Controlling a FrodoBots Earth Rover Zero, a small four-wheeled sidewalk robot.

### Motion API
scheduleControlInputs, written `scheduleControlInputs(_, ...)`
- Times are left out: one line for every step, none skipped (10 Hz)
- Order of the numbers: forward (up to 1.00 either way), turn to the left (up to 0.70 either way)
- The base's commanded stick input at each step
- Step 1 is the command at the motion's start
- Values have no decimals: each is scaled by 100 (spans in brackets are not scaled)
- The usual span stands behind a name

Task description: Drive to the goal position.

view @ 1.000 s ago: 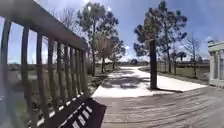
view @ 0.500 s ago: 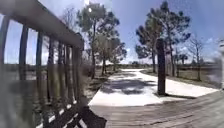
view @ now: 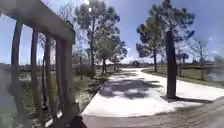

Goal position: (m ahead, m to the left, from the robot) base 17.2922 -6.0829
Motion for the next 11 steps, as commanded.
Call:
scheduleControlInputs(70, 0)
scheduleControlInputs(70, 0)
scheduleControlInputs(70, -8)
scheduleControlInputs(70, -35)
scheduleControlInputs(70, -35)
scheduleControlInputs(70, -31)
scheduleControlInputs(70, -11)
scheduleControlInputs(70, 0)
scheduleControlInputs(70, 0)
scheduleControlInputs(70, -35)
scheduleControlInputs(70, -35)
